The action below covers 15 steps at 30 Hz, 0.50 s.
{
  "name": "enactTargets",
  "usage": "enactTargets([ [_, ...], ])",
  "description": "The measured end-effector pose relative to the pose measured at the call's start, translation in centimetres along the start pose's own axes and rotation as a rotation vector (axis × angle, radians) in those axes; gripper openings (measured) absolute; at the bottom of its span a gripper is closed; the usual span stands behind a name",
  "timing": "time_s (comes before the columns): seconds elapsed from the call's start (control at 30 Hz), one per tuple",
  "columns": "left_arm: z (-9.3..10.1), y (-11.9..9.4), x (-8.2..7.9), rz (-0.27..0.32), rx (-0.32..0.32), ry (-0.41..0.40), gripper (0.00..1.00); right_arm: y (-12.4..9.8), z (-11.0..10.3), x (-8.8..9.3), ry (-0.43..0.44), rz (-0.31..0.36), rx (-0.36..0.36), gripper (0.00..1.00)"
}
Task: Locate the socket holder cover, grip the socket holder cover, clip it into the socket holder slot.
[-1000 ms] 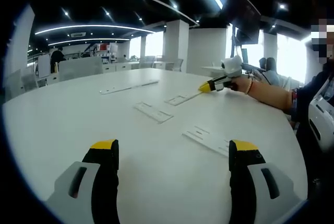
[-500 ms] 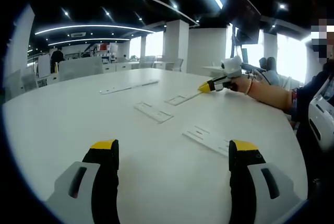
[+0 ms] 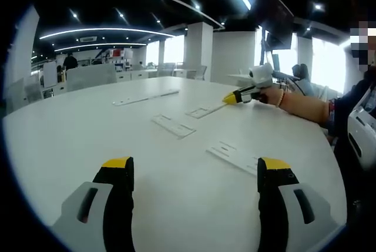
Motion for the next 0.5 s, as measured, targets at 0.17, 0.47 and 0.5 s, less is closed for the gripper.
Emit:
enactTargets([
  [0.17,0.02,0.02,0.02,0.0,0.0,0.0,0.85,0.13,-0.22,-0.05,0.019,0.011,-0.012,0.04],
  [0.47,0.01,0.06,0.01,-0.001,0.0,-0.001,0.85,0.34,-0.23,-0.14,0.017,0.021,-0.022,0.04],
  [0.5,0.01,0.06,0.01,-0.001,0.0,-0.001,0.85,0.34,-0.23,-0.14,0.016,0.021,-0.022,0.04],
])
Point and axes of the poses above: the point that each gripper's makers call its tool centre point, and the gripper's own axes: y roughly forward along the fingers, z roughly to its right, x roughly out of its underside, the point moved 4 cm from there along -y, roughly backward along the fingers, and after that the axes turned 8 degrees about -y, right-handed, at the moved point
